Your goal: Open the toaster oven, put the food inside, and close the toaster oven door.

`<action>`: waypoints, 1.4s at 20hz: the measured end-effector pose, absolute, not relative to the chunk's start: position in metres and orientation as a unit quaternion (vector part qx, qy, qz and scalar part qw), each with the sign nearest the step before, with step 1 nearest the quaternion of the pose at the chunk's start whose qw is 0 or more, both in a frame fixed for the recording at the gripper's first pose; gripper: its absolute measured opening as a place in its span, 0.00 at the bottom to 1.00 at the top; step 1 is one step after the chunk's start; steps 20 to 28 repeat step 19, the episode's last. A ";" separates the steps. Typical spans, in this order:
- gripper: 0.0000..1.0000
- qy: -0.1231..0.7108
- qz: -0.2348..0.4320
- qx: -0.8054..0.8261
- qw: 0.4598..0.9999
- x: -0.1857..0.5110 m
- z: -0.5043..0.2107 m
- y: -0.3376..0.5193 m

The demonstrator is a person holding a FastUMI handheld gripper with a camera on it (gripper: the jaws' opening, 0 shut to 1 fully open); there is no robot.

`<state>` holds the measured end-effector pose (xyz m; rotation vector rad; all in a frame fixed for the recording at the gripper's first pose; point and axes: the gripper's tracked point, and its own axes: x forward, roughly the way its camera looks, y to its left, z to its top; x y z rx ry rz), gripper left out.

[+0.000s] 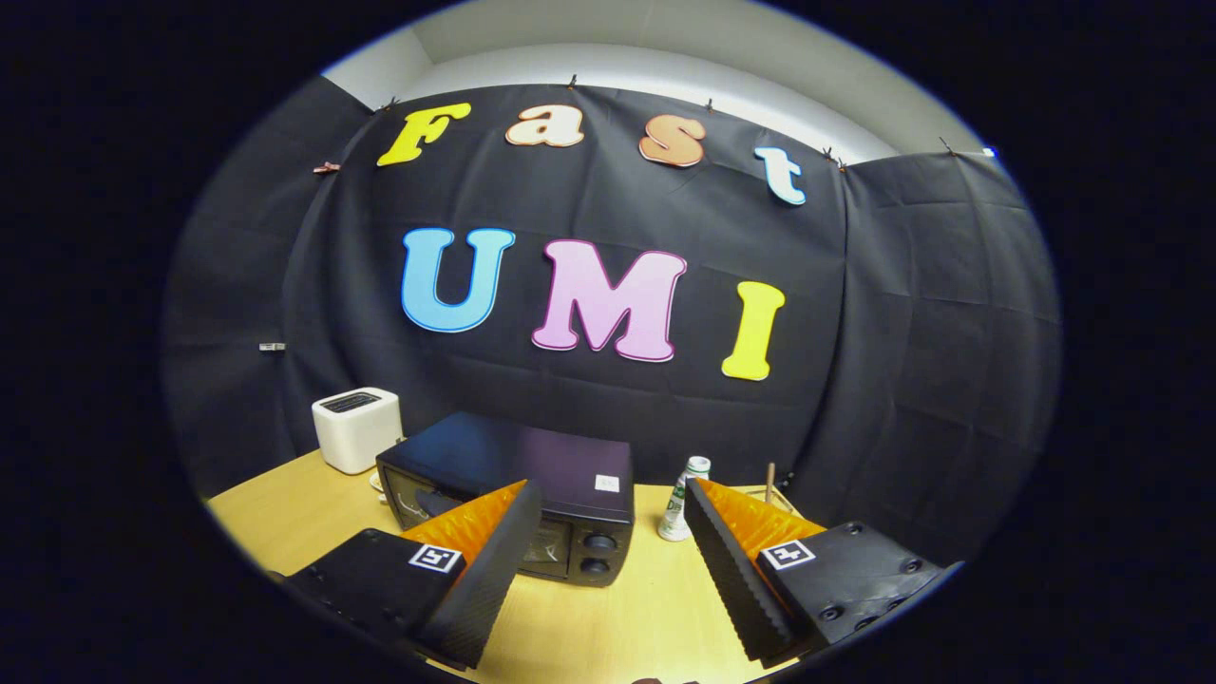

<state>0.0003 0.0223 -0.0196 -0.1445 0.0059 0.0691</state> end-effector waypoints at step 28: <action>0.98 0.003 0.019 -0.036 0.999 -0.032 0.002 0.001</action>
